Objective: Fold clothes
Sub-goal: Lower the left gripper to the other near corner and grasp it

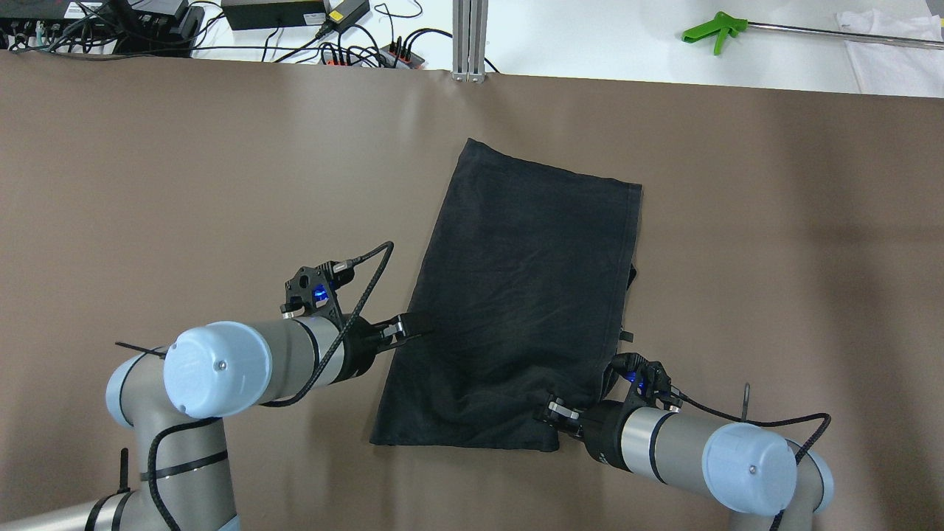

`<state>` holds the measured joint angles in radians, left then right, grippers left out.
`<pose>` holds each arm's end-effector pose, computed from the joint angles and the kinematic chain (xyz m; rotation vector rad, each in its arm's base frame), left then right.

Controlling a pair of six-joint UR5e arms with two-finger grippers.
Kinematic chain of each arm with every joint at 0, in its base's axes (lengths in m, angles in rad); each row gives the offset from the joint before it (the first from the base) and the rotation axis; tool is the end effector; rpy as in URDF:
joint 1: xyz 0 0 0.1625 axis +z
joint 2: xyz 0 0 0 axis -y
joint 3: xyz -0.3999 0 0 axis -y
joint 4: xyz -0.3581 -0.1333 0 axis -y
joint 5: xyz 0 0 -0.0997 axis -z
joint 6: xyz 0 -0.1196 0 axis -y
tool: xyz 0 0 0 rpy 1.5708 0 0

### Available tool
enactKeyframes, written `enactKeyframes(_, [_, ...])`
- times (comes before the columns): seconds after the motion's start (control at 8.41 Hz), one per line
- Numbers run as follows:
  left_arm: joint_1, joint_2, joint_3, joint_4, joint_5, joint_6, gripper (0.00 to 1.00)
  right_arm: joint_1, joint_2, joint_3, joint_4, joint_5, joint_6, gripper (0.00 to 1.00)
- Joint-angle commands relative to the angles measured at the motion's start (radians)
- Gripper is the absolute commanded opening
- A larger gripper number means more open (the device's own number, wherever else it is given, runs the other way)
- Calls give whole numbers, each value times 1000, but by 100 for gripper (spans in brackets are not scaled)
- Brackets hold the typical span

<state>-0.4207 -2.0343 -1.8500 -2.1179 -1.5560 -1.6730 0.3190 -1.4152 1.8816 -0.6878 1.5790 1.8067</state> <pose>0.4789 -0.3623 0.2154 0.2193 1.2849 -0.4572 -0.4526 -0.2888 0.3255 0.0497 -1.3633 0.4617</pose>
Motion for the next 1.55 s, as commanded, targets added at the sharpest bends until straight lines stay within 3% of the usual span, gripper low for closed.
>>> enactKeyframes(0.0, [97,65,-1,-39,118,-8,100,0,-2,2,1,-8,-1,0])
enactKeyframes(0.83, [212,106,34,-42,232,-10,100,-1,1,-1,1,-14,-1,0])
enactKeyframes(1.43, [227,91,66,-50,238,-8,100,-1,1,-1,-1,-17,-1,0])
